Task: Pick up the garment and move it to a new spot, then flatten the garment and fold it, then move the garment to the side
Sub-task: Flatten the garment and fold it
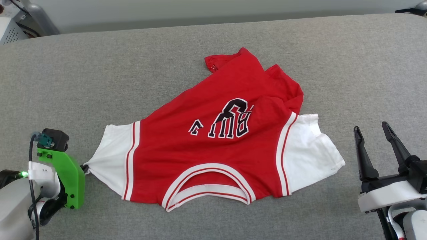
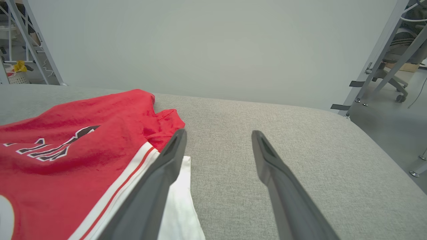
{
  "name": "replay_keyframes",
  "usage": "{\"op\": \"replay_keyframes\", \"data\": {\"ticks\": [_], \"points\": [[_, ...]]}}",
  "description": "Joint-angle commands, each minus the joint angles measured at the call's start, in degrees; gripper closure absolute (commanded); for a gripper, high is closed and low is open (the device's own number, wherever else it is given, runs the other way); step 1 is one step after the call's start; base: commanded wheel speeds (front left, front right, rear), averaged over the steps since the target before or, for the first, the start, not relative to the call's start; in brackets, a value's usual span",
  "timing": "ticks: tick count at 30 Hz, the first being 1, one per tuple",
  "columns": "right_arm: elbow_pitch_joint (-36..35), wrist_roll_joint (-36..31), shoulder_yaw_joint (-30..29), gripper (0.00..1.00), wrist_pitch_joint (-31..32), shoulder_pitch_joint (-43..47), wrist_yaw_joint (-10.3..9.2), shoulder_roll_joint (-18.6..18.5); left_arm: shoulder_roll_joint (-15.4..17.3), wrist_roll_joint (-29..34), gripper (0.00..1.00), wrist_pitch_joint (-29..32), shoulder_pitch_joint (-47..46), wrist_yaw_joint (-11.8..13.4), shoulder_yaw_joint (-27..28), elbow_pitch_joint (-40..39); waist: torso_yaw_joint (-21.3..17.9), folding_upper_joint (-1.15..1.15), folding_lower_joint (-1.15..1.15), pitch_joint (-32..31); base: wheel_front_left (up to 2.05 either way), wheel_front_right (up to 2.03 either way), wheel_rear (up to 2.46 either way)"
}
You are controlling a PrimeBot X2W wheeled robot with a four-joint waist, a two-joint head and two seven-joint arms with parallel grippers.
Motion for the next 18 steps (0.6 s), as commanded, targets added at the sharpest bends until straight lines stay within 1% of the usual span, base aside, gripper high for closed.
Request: {"op": "replay_keyframes", "data": {"ticks": [1, 5, 6, 9, 13, 17, 18], "points": [[0.3, 0.0, -0.2, 0.0, -0.3, 0.7, -0.04, -0.4, -1.2, -1.2, 1.0, -0.6, 1.5, -0.1, 0.0, 1.7, -0.1, 0.0, 0.0, 0.0, 0.0, 0.0, 0.0], [0.9, 0.1, -0.5, 0.0, -0.3, 0.8, -0.04, -0.8, -3.8, -1.2, 1.0, -3.0, 1.9, -1.2, 0.1, 5.4, 0.2, 0.0, 0.0, -0.7, 0.0, 0.0, 0.0], [1.0, 0.1, -0.6, 0.0, -0.3, 0.9, -0.04, -1.0, -4.6, -0.9, 0.0, -4.3, 1.8, -1.2, 0.3, 6.2, 0.4, 0.0, 0.0, -1.1, 0.0, 0.0, 0.0], [0.9, 0.2, -0.7, 0.0, -0.3, 1.1, -0.04, -1.5, -6.1, 0.2, 0.0, -8.2, 1.7, -0.8, 0.8, 7.6, 1.1, 0.0, 0.0, -2.6, 0.0, 0.0, 0.0], [0.1, 0.3, -1.5, 0.0, -0.3, 1.3, -0.04, -3.1, -7.2, 1.3, 0.0, -14.9, 2.3, 1.0, 2.4, 6.6, 2.3, 0.0, 0.0, -5.1, 0.0, 0.0, 0.0], [-1.3, 0.7, -2.2, 0.0, -0.1, 1.1, -0.04, -5.8, -6.9, 2.5, 0.0, -21.4, 3.8, 4.2, 4.0, 2.4, 3.5, 0.0, 0.0, -7.2, 0.0, 0.0, 0.0], [-2.0, 1.0, -2.3, 0.0, 0.3, 0.8, -0.04, -6.8, -6.7, 3.0, 0.0, -23.4, 4.2, 5.6, 4.6, 1.0, 3.7, 0.0, 0.0, -7.7, 0.0, 0.0, 0.0]]}}
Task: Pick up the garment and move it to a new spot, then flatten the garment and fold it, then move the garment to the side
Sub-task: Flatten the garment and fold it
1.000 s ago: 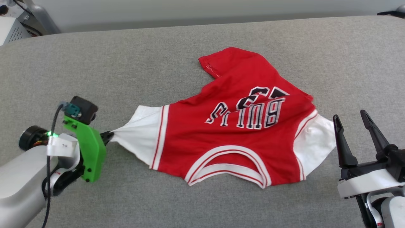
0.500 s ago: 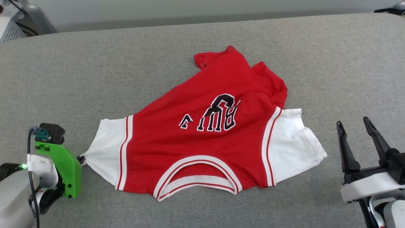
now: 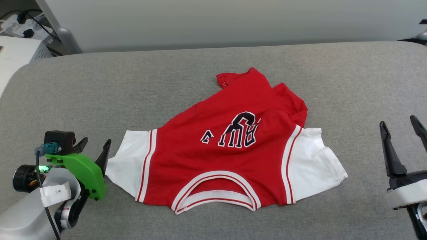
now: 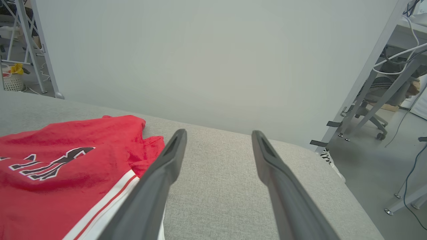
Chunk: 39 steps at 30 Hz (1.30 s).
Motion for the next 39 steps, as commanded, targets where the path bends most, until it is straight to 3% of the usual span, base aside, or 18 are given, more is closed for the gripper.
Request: {"op": "replay_keyframes", "data": {"ticks": [1, 6, 9, 12, 13, 14, 20, 24, 30, 39], "points": [[-1.0, 0.7, -0.2, 0.0, 0.6, -0.2, -0.04, -1.3, 0.4, 1.0, 0.0, -1.8, 1.4, 1.7, 0.8, -1.5, 1.5, 0.0, 0.0, -2.1, 0.0, 0.0, 0.0], [-3.9, 3.7, 1.9, 0.0, 8.4, -2.2, -0.04, -7.4, 0.4, 5.2, 0.0, -5.0, 4.8, 9.2, 5.2, -9.5, 2.4, 0.0, 0.0, -3.1, 0.0, 0.0, 0.0], [-5.3, 7.2, 5.0, 0.0, 15.5, -3.2, -0.04, -11.9, -1.0, 10.1, 0.0, -5.2, 7.8, 13.2, 11.0, -15.0, 3.0, 0.0, 0.0, -3.2, 0.0, 0.0, 0.0], [-6.4, 12.7, 9.3, 0.0, 24.7, -4.3, -0.04, -17.0, -2.8, 15.9, 0.0, -5.2, 12.7, 16.0, 17.1, -19.4, 3.4, 0.0, 0.0, -3.1, 0.0, 0.0, 0.0], [-6.9, 18.2, 13.5, 0.0, 34.2, -5.7, -0.04, -21.4, -4.9, 21.2, 0.0, -5.2, 17.2, 17.1, 21.8, -22.1, 3.7, 0.0, 0.0, -2.8, 0.0, 0.0, 0.0], [-6.8, 19.9, 14.5, 0.0, 37.1, -6.0, -0.04, -22.2, -5.5, 22.6, 0.0, -5.2, 18.2, 17.3, 23.0, -22.8, 3.9, 0.0, 0.0, -2.6, 0.0, 0.0, 0.0], [-6.0, 27.3, 19.4, 0.0, 52.4, -8.7, -0.04, -25.9, -9.9, 30.0, 0.0, -5.2, 23.1, 16.2, 30.0, -24.9, 5.3, 0.0, 0.0, -0.5, 0.0, 0.0, 0.0], [-3.7, 28.9, 22.1, 0.0, 57.3, -10.9, -0.04, -26.1, -12.5, 33.4, 0.0, -5.2, 24.3, 14.3, 33.0, -25.0, 6.2, 0.0, 0.0, 1.4, 0.0, 0.0, 0.0], [3.0, 29.7, 26.4, 0.0, 58.0, -14.9, -0.04, -24.0, -16.2, 37.4, 0.0, -5.2, 24.1, 11.0, 36.4, -25.4, 7.4, 0.0, 0.0, 4.6, 0.0, 0.0, 0.0], [13.5, 32.0, 35.2, 0.0, 53.6, -16.0, -0.04, -20.7, -20.4, 41.6, 0.0, -5.2, 23.6, 6.9, 40.2, -23.4, 7.9, 0.0, 0.0, 6.8, 0.0, 0.0, 0.0]]}}
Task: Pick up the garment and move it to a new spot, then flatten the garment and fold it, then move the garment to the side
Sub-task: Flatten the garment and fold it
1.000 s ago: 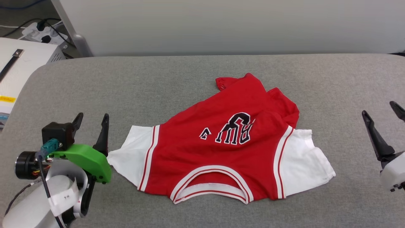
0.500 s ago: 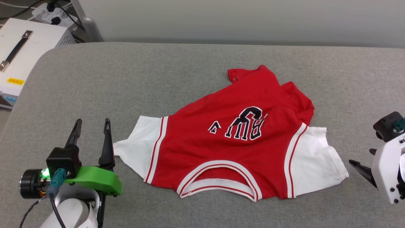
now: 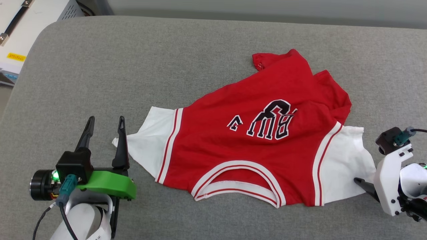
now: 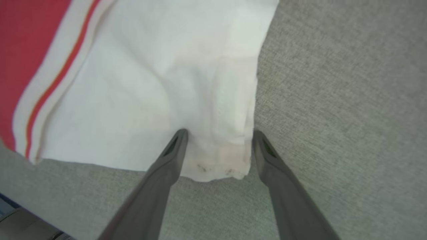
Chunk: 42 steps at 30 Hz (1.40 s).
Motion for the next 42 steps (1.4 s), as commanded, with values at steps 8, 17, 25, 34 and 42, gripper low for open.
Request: {"op": "replay_keyframes", "data": {"ticks": [8, 17, 25, 34, 42], "points": [[2.6, 4.2, 4.7, 1.0, -10.0, -0.1, 0.03, 0.4, -0.9, 2.6, 0.0, -0.3, -0.7, -4.3, 3.2, 3.6, -1.6, 0.0, 0.0, -1.9, 0.0, 0.0, 0.0], [-5.3, 6.2, -2.8, 1.0, -19.3, 9.7, 0.03, -3.9, 5.6, 1.3, 0.0, 7.9, -12.2, -14.1, 1.9, 9.0, -2.9, 0.0, 0.0, -6.6, 0.0, 0.0, 0.0], [-9.9, 3.7, -11.9, 1.0, -17.4, 18.3, 0.03, -2.2, 11.0, -6.2, 0.0, 32.9, -19.7, -20.8, -5.4, 10.5, -4.3, 0.0, 0.0, -7.2, 0.0, 0.0, 0.0], [-12.9, 1.5, -15.1, 1.0, -14.7, 19.6, 0.03, 0.5, 14.1, -18.4, 0.0, 54.0, -24.9, -21.3, -15.8, 11.1, -4.6, 0.0, 0.0, -5.7, 0.0, 0.0, 0.0], [-14.4, 0.5, -14.8, 1.0, -13.4, 17.4, 0.03, 1.5, 14.9, -23.5, 0.0, 58.9, -27.8, -21.3, -23.5, 16.3, -6.2, 0.0, 0.0, -2.8, 0.0, 0.0, 0.0]]}}
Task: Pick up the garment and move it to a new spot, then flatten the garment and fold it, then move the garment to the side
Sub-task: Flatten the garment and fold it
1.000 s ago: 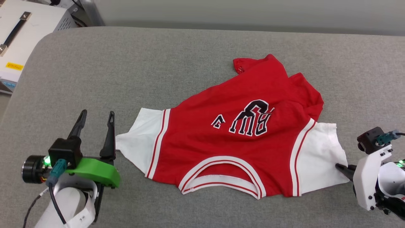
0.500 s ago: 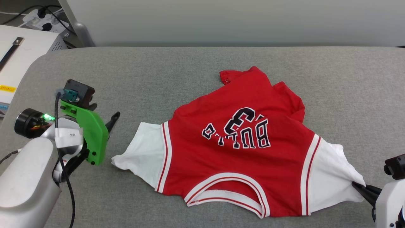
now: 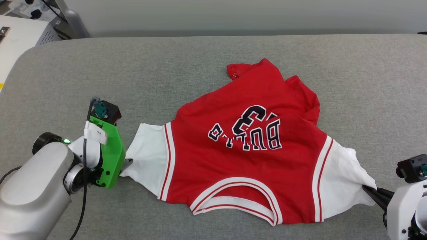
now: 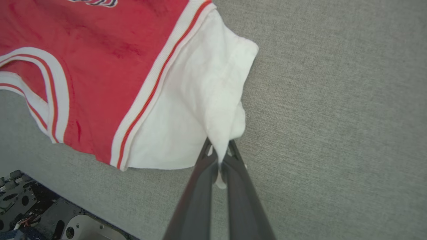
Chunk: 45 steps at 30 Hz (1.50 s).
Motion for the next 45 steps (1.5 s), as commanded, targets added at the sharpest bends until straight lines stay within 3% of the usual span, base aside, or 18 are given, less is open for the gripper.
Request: {"op": "replay_keyframes", "data": {"ticks": [1, 11, 12, 19, 26, 35, 45], "points": [[-0.4, -0.7, 0.2, 1.0, 0.3, -1.4, -0.03, 0.3, 0.3, -0.8, 0.0, 0.2, -1.2, -0.1, -1.1, 1.3, -1.0, 0.0, 0.0, 1.4, 0.0, 0.0, 0.0], [0.2, -1.2, 1.9, 1.0, -0.4, -4.9, -0.03, 0.8, 0.2, -4.2, 0.0, -2.1, -1.7, -0.1, -10.2, 10.3, -2.9, 0.0, 0.0, 5.1, 0.0, 0.0, 0.0], [0.6, -1.1, 2.0, 1.0, -0.6, -5.1, -0.03, 0.8, 0.0, -6.3, 1.0, -3.2, -1.9, -0.1, -11.9, 10.6, -2.7, 0.0, 0.0, 5.0, 0.0, 0.0, 0.0], [0.9, -0.8, 2.3, 1.0, -2.8, -5.0, -0.03, 1.1, 1.7, -9.1, 1.0, -14.1, -2.8, -0.2, -11.4, 7.6, -2.0, 0.0, 0.0, 2.3, 0.0, 0.0, 0.0], [-0.1, 0.2, -0.4, 1.0, -6.7, -4.0, -0.03, 1.3, 5.8, -10.7, 1.0, -26.8, -2.2, -0.2, -8.4, -1.9, -0.9, 0.0, 0.0, -1.8, 0.0, 0.0, 0.0], [-4.1, 0.5, -7.0, 1.0, -10.6, -6.3, -0.03, 0.3, 9.7, -8.7, 1.0, -35.2, -3.1, 2.3, -3.3, -13.7, -0.4, 0.0, 0.0, -5.4, 0.0, 0.0, 0.0], [-10.8, 1.5, -13.7, 1.0, -11.4, -13.6, -0.03, -0.6, 6.9, -5.0, 1.0, -40.2, -10.3, 7.2, 1.6, -25.0, -0.7, 0.0, 0.0, -6.8, 0.0, 0.0, 0.0]]}}
